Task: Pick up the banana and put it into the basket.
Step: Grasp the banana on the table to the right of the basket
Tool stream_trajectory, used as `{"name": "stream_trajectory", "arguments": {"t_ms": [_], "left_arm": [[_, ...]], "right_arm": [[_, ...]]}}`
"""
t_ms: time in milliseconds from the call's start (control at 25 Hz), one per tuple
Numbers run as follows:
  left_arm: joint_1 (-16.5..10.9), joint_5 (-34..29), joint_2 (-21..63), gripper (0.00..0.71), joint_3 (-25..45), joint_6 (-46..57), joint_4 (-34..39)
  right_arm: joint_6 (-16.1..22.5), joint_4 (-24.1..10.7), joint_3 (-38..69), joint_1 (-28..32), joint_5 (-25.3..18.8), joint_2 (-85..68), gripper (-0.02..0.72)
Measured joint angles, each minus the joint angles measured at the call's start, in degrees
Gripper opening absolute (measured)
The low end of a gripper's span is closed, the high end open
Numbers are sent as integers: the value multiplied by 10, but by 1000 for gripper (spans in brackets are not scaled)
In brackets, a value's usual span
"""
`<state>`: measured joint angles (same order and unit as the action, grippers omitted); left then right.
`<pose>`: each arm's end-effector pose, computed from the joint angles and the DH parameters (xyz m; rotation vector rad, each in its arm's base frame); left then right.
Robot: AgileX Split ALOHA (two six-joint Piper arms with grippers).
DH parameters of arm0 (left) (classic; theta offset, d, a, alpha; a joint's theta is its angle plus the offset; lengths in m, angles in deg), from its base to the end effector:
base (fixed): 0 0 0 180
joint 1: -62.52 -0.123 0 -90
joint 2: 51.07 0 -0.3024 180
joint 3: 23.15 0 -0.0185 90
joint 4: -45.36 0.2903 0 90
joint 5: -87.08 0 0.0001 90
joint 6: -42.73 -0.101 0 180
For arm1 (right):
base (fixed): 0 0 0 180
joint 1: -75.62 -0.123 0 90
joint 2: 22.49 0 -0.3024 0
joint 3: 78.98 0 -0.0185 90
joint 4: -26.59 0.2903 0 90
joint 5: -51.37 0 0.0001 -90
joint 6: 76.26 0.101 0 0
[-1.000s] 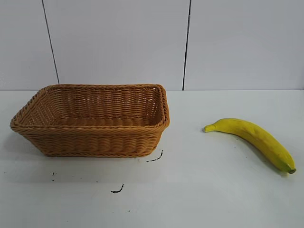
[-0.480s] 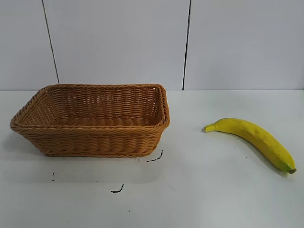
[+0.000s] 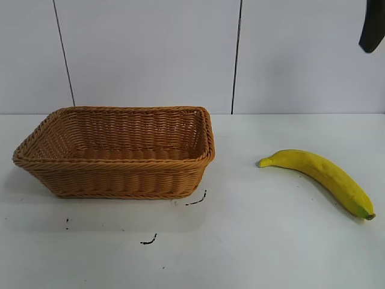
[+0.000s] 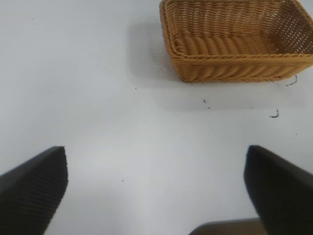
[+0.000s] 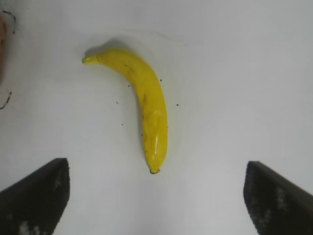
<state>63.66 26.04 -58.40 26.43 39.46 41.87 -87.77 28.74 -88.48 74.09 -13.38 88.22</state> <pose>0.0222 -0.0058 0.2883 0.0818 2.0558 -0.0501 0.4195 0.0146 0.2696 -0.3116 2.8775 0.0208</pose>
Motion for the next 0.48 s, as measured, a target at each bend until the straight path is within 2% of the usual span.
{"name": "stream_trajectory", "arguments": {"t_ms": [160,480], "left_arm": [[0,0,0,695,0,0,0],[0,0,0,695,0,0,0]], "right_arm": [[-34,-7,0,-14,6,17,689],[-63,-13,-1,-51,14,18,689]]}}
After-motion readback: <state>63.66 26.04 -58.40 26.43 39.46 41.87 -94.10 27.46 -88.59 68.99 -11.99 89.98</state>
